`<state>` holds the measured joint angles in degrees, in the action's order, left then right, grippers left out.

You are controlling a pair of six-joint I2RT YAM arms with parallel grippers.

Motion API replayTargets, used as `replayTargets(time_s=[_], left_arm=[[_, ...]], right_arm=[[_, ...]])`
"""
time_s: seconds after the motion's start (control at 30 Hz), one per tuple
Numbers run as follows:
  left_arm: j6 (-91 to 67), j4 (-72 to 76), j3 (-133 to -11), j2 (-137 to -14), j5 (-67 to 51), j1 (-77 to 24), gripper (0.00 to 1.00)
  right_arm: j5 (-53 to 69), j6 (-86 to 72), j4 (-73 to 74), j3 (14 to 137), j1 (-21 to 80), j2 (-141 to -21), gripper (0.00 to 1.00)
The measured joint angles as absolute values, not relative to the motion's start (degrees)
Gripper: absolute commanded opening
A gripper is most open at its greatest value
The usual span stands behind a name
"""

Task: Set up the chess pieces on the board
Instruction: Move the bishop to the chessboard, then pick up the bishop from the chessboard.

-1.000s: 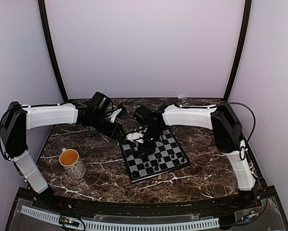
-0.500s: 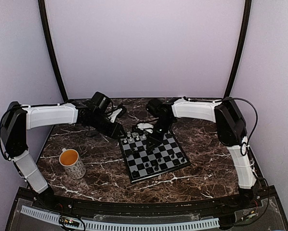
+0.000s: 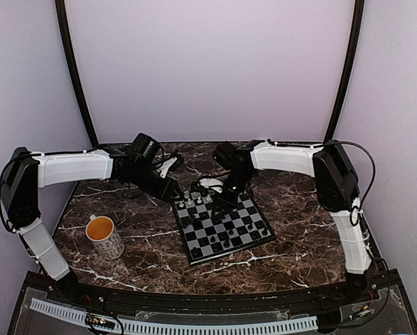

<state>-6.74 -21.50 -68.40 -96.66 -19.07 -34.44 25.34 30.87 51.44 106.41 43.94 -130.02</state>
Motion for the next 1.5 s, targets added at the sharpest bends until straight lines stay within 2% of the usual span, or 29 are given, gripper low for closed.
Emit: replayTargets(time_s=[0.3,1.0,1.3,1.5], left_arm=[[-6.74,-21.50,-68.40,-96.66,-19.22,-34.44,0.38],[-6.74,-21.50,-68.40,-97.49,-19.97,-34.44,0.39],[-6.72,-21.52,-68.40,-97.49,-20.16,-34.44,0.39],[-6.72,-21.50,-68.40,-97.51,-20.36,-34.44,0.39]], right_arm=[[21.71,38.22,51.37,100.16,43.70,-123.50,0.44],[13.76,45.43,48.71,97.97,46.98,-124.16,0.47],[12.08,48.14,47.90,97.73,48.01,-124.62,0.41],[11.97,48.56,47.66,96.95,47.77,-124.18,0.32]])
